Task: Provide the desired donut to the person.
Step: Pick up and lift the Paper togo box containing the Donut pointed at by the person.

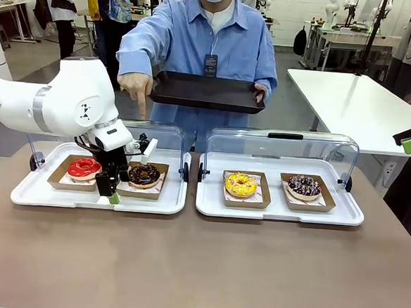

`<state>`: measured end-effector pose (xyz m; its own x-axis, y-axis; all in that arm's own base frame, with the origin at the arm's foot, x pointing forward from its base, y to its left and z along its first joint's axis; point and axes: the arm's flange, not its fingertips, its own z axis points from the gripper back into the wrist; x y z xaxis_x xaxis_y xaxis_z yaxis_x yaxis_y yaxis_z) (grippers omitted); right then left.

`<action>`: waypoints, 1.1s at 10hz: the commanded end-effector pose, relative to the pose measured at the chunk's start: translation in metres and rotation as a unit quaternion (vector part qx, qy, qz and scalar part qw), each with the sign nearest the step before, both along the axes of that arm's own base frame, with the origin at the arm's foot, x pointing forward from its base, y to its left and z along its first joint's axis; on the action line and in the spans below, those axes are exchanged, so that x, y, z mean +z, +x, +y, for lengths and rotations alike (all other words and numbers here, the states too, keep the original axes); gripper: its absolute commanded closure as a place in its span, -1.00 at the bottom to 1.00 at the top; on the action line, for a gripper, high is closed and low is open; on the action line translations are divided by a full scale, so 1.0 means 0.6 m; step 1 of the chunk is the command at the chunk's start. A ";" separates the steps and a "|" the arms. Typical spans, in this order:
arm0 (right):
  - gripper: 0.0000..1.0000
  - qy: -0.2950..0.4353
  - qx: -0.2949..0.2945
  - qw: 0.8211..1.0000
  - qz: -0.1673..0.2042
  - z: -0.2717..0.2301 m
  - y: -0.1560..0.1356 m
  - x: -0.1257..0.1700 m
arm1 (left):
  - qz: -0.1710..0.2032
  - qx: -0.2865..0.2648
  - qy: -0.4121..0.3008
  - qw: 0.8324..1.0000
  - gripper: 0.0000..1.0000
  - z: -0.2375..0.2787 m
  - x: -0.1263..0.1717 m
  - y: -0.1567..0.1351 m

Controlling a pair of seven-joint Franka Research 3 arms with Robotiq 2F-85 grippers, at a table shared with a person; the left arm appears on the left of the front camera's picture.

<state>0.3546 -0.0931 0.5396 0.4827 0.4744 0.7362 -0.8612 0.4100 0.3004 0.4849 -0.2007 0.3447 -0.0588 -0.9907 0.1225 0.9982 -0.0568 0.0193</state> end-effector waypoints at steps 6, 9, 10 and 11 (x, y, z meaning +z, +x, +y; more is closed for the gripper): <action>-1.00 -0.001 -0.002 1.000 0.004 0.002 0.001 0.000 | -0.017 -0.011 0.013 1.000 0.91 -0.005 -0.015 0.020; -1.00 -0.001 -0.002 1.000 0.004 0.002 0.001 0.000 | -0.019 -0.019 0.013 1.000 1.00 -0.005 -0.021 0.020; -1.00 -0.001 -0.002 1.000 0.004 0.002 0.001 0.000 | -0.017 -0.019 0.013 1.000 0.86 -0.004 -0.024 0.020; -1.00 -0.001 -0.002 1.000 0.004 0.002 0.001 0.000 | -0.015 -0.021 0.013 1.000 1.00 -0.005 -0.028 0.019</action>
